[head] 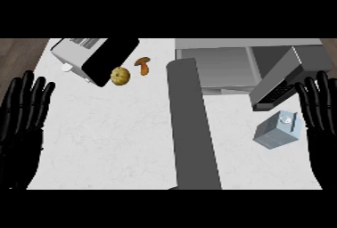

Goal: Pick up the milk, place it into the microwave and close the microwave

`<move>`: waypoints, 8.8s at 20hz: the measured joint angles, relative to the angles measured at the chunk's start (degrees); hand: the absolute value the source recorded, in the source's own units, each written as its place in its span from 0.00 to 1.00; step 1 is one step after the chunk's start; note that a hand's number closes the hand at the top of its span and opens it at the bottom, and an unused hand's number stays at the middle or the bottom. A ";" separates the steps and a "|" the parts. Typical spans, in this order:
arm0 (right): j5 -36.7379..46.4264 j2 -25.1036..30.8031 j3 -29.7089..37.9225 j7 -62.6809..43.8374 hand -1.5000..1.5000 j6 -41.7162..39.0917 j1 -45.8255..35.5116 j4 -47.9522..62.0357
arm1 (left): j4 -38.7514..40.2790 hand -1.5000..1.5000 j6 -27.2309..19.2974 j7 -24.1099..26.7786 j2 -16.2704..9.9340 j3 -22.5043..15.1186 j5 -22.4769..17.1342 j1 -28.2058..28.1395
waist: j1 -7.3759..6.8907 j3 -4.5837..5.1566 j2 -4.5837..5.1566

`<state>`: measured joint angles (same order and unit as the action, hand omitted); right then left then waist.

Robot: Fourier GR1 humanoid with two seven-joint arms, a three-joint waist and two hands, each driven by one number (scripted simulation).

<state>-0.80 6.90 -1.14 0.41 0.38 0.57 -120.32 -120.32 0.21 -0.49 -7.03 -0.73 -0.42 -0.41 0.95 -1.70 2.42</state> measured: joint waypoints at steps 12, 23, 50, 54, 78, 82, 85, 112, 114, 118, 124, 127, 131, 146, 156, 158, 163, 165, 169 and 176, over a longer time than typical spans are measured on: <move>5.64 -0.95 2.23 -13.56 0.00 7.70 -7.58 -0.12 | 4.33 0.00 -1.47 1.60 3.18 3.03 -2.73 -3.00 | -1.09 1.65 -2.32; 15.38 -2.95 -1.24 -22.01 0.00 12.10 -6.66 -3.39 | -4.29 0.00 4.16 -0.04 1.57 8.35 -10.22 -12.80 | -1.23 1.72 -2.51; 6.26 -3.52 12.48 4.36 0.00 10.39 5.03 22.48 | -11.69 0.00 16.90 -0.82 2.89 20.66 -21.66 -24.31 | -1.21 1.69 -2.46; 4.88 -3.17 14.24 9.11 0.00 9.35 6.10 27.20 | -13.02 0.00 18.11 -1.75 3.89 22.05 -22.82 -25.24 | -1.21 1.68 -2.47; 2.34 2.23 21.13 36.77 0.00 6.93 -5.54 67.98 | -13.23 0.00 22.32 -1.81 5.96 25.58 -24.24 -26.17 | -1.42 1.67 -2.41; 1.61 4.35 22.30 41.48 1.00 5.35 -9.22 76.58 | -12.64 0.00 23.96 -1.47 6.25 26.60 -25.16 -26.73 | -1.52 1.67 -2.40; 1.74 5.59 22.29 44.51 1.00 4.12 -12.01 81.73 | -13.14 0.00 24.68 -1.52 6.63 27.04 -25.57 -27.45 | -1.62 1.67 -2.39; 7.34 1.39 10.99 56.69 1.00 -6.53 -22.01 85.43 | -11.71 0.00 25.13 -2.12 5.69 29.50 -27.61 -26.50 | -1.13 1.76 -2.58; 7.21 0.27 9.74 54.05 1.00 -6.11 -20.71 80.19 | -11.89 0.00 24.92 -1.92 6.19 28.82 -26.60 -27.00 | -0.99 1.76 -2.63; 7.80 -1.57 8.04 47.96 1.00 -3.02 -20.82 73.25 | -10.65 0.00 25.52 -1.40 6.05 29.44 -26.42 -26.48 | -1.01 1.74 -2.57; 9.88 -2.35 6.78 39.27 1.00 1.48 -23.93 68.79 | -9.80 0.00 26.84 -2.70 4.72 32.44 -29.51 -26.14 | -0.94 1.69 -2.14; 12.26 -2.02 6.67 36.48 1.00 4.65 -27.83 70.27 | -8.68 0.00 27.43 -2.39 4.71 33.01 -29.35 -25.47 | -1.08 1.68 -1.95; 16.44 -1.48 6.21 34.55 1.00 8.77 -34.85 76.35 | -7.69 0.00 27.89 -2.47 4.50 33.56 -29.34 -24.63 | -1.55 1.67 -1.83; 22.29 2.83 11.94 35.83 1.00 22.25 -54.15 101.66 | -4.54 0.00 29.97 -1.95 3.61 33.39 -28.65 -21.44 | -4.17 1.74 -1.02; 26.34 7.64 12.93 37.46 1.00 35.64 -58.67 107.31 | -3.01 0.00 30.78 -1.55 3.43 31.87 -27.32 -19.20 | -6.47 1.72 0.15; 27.28 8.26 12.67 37.90 1.00 37.66 -58.91 108.30 | -2.58 0.00 30.76 -1.66 3.36 31.48 -27.02 -18.61 | -6.87 1.68 0.42; 29.06 9.82 12.34 35.77 0.00 42.20 -59.01 111.56 | -2.13 0.00 30.29 -1.92 3.28 30.76 -26.00 -17.19 | -7.95 1.57 1.18; 29.58 10.70 12.44 32.56 0.00 45.35 -58.93 113.29 | -1.56 0.00 30.24 -1.64 3.07 30.85 -25.50 -16.61 | -8.30 1.60 1.45; 31.01 11.01 11.63 28.51 0.00 49.43 -59.09 115.49 | -0.91 0.00 30.21 -1.46 2.73 30.69 -24.19 -15.86 | -8.92 1.48 1.63; 31.01 9.28 11.57 32.24 0.00 46.11 -60.38 114.36 | 0.54 0.00 31.43 -1.00 2.08 29.81 -22.50 -15.18 | -9.30 1.31 1.54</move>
<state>30.21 16.18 10.43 32.65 46.50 -59.82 -5.96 -119.78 31.64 -1.48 -4.95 29.08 -22.92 -15.59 -8.35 -0.39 3.96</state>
